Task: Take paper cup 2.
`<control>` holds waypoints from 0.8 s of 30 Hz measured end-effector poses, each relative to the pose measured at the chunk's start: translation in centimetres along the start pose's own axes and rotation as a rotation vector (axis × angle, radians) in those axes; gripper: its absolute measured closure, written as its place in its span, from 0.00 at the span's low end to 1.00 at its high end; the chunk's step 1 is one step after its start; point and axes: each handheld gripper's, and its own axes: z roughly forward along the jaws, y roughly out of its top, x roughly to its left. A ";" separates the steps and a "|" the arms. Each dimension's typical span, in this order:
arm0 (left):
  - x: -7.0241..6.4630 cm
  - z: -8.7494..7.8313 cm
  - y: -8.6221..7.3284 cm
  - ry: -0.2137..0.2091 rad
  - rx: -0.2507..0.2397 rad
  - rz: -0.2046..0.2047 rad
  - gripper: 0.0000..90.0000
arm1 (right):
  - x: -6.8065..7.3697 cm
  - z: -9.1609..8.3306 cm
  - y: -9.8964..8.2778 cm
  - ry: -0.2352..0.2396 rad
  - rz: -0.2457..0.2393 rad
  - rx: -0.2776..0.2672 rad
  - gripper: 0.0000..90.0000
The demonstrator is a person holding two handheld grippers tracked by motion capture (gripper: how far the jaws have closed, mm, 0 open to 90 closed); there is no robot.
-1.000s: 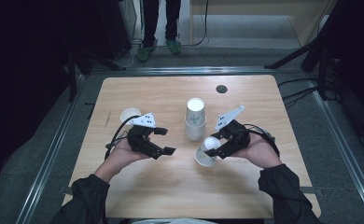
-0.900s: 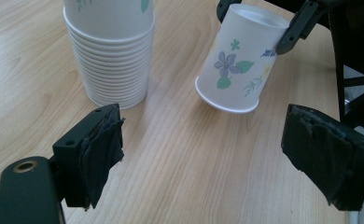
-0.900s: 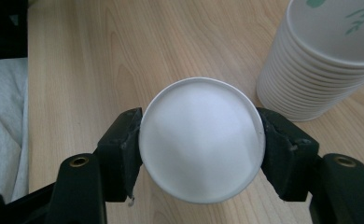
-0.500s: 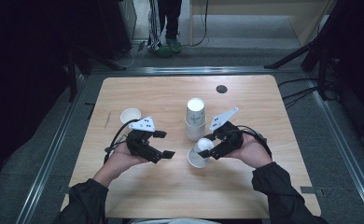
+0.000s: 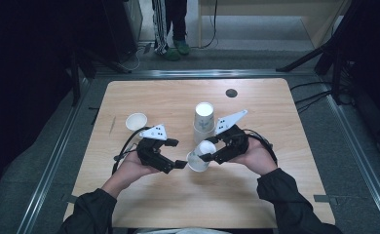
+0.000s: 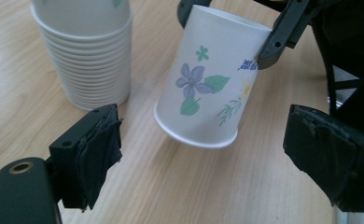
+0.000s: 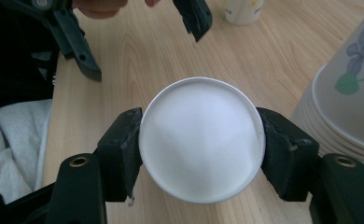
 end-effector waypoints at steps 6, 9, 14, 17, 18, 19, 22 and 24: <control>-0.1 0.6 0.1 -0.022 -0.010 0.007 0.12 | 0.4 0.0 0.6 0.012 0.007 -0.020 0.40; -0.3 1.0 0.1 -0.034 -0.021 0.019 0.13 | 0.7 -0.2 1.1 0.017 -0.001 -0.033 0.40; -0.7 1.6 0.1 -0.033 -0.033 0.046 0.14 | 1.1 -0.7 1.8 0.023 0.006 -0.059 0.40; -0.8 1.7 0.1 -0.046 -0.053 0.040 0.14 | 1.5 -0.9 2.0 0.033 0.004 -0.068 0.40; -0.8 1.7 0.1 -0.042 -0.053 0.045 0.14 | 1.6 -0.9 2.1 0.036 0.005 -0.072 0.40; -0.9 1.8 0.1 -0.042 -0.053 0.047 0.15 | 1.6 -1.0 2.2 0.038 0.004 -0.075 0.40; -1.0 2.0 0.0 -0.049 -0.052 0.055 0.15 | 1.8 -1.1 2.4 0.048 0.008 -0.090 0.40; -1.1 2.1 -0.1 -0.047 -0.052 0.063 0.15 | 1.8 -1.2 2.5 0.051 0.012 -0.094 0.40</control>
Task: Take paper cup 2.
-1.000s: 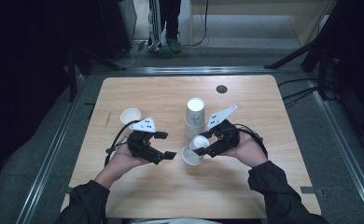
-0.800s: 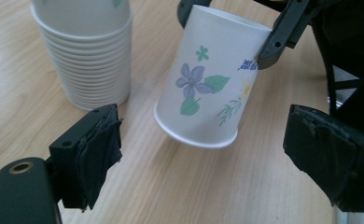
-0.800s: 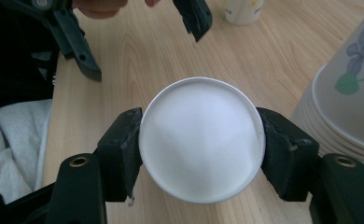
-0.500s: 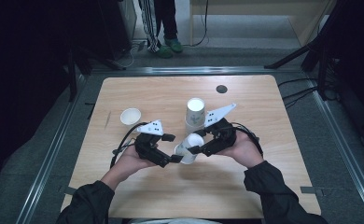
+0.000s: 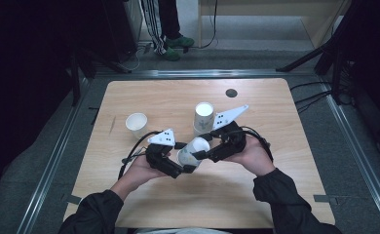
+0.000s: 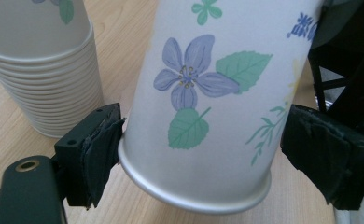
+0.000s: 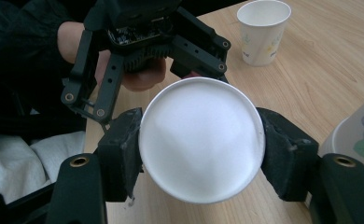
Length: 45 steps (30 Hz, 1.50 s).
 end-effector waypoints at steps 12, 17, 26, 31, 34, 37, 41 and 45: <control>-0.3 -0.5 0.1 0.022 -0.016 0.049 0.28 | 0.0 -0.2 0.0 0.023 0.001 -0.024 0.40; -0.3 -0.6 0.1 0.011 -0.012 0.050 0.30 | -0.2 0.0 -0.2 0.041 -0.005 -0.031 0.36; 0.2 -2.0 0.6 0.020 0.019 0.055 0.30 | -0.4 -0.7 -1.2 0.020 -0.012 -0.041 0.24; 0.9 -2.9 1.2 0.031 0.058 0.061 0.30 | -0.4 -0.4 -2.4 0.000 -0.014 -0.003 0.24; 1.3 -3.3 1.4 0.037 0.087 0.064 0.30 | -0.3 -0.1 -3.2 -0.025 -0.036 0.023 0.25; 1.6 -3.6 1.5 0.040 0.105 0.072 0.32 | -0.2 0.2 -3.8 -0.031 -0.034 0.034 0.27; 1.9 -4.0 2.0 0.028 0.110 0.080 0.33 | -0.4 0.4 -4.4 -0.036 -0.017 0.030 0.28; 2.1 -4.2 2.2 0.016 0.150 0.104 0.34 | -0.4 0.6 -4.9 -0.043 -0.014 0.035 0.28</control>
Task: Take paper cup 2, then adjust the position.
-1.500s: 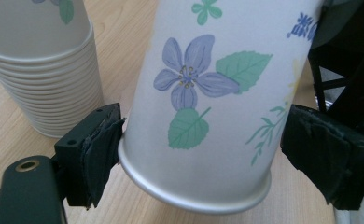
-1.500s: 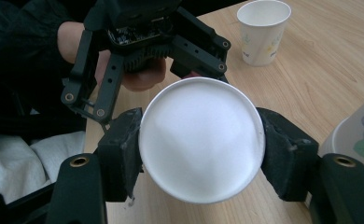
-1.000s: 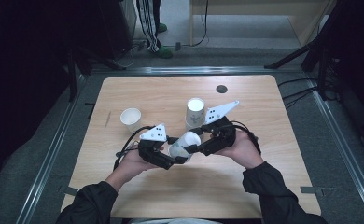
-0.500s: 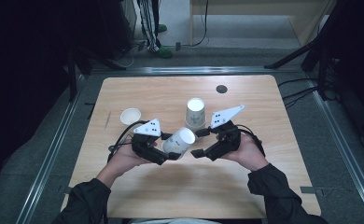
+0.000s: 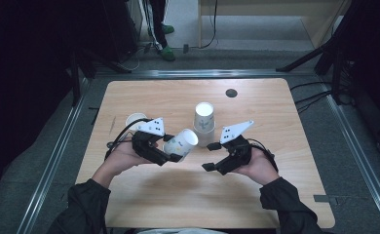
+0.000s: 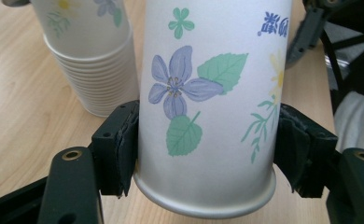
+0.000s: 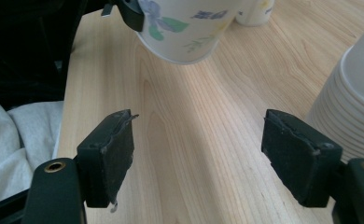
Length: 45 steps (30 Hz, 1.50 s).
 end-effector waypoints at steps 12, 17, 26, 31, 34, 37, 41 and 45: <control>0.2 2.2 0.9 -0.055 0.165 0.115 0.34 | 0.2 0.1 -1.1 -0.011 -0.014 -0.012 0.28; 0.1 3.2 0.9 -0.061 0.203 0.146 0.34 | 0.3 0.3 -1.3 -0.028 -0.038 -0.013 0.28; -0.5 5.0 0.8 -0.094 0.275 0.192 0.34 | 0.1 0.9 -1.3 -0.011 -0.072 -0.006 0.28; -0.9 5.6 0.9 -0.118 0.298 0.200 0.34 | 0.3 1.7 -1.0 0.007 -0.101 0.007 0.27; -1.1 5.9 1.0 -0.130 0.306 0.214 0.34 | 0.6 2.2 -0.8 0.013 -0.121 0.018 0.27; -1.4 6.1 1.1 -0.142 0.309 0.228 0.34 | 1.0 2.7 -0.6 0.016 -0.140 0.034 0.28; -1.3 6.0 1.1 -0.135 0.296 0.233 0.32 | 1.3 2.8 -0.4 0.019 -0.162 0.048 0.38; -1.2 5.5 1.0 -0.129 0.250 0.225 0.26 | 1.1 2.4 -0.2 0.027 -0.148 0.032 0.38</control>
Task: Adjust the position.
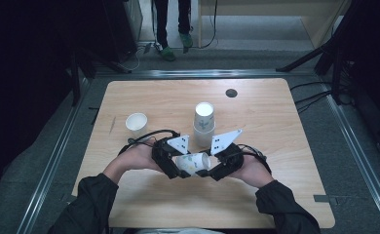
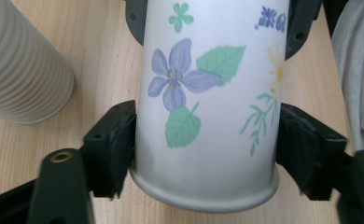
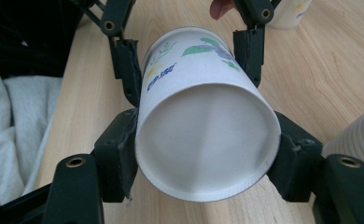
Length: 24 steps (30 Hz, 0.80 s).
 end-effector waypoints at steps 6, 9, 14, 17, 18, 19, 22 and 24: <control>-0.1 -1.0 -0.7 0.033 -0.067 -0.059 0.15 | -0.5 -0.9 0.3 0.005 0.009 -0.030 0.39; -0.3 -1.6 -1.1 0.057 -0.103 -0.078 0.15 | -0.7 -1.2 0.5 0.013 0.009 -0.044 0.38; -0.8 -2.4 -1.7 0.093 -0.158 -0.116 0.15 | -1.0 -1.5 1.1 0.033 0.000 -0.074 0.38; -1.0 -2.9 -2.2 0.099 -0.201 -0.146 0.15 | -1.2 -1.5 1.5 0.056 0.001 -0.089 0.38; -1.1 -3.1 -2.4 0.098 -0.218 -0.155 0.15 | -1.2 -1.5 1.6 0.062 -0.003 -0.092 0.38; -1.3 -3.2 -2.6 0.099 -0.244 -0.174 0.15 | -1.3 -1.6 1.7 0.068 -0.001 -0.095 0.38; -1.6 -3.3 -3.1 0.108 -0.278 -0.200 0.15 | -1.5 -1.5 2.1 0.095 -0.003 -0.114 0.38; -1.9 -3.3 -3.3 0.116 -0.291 -0.209 0.15 | -1.6 -1.3 2.3 0.108 -0.005 -0.121 0.38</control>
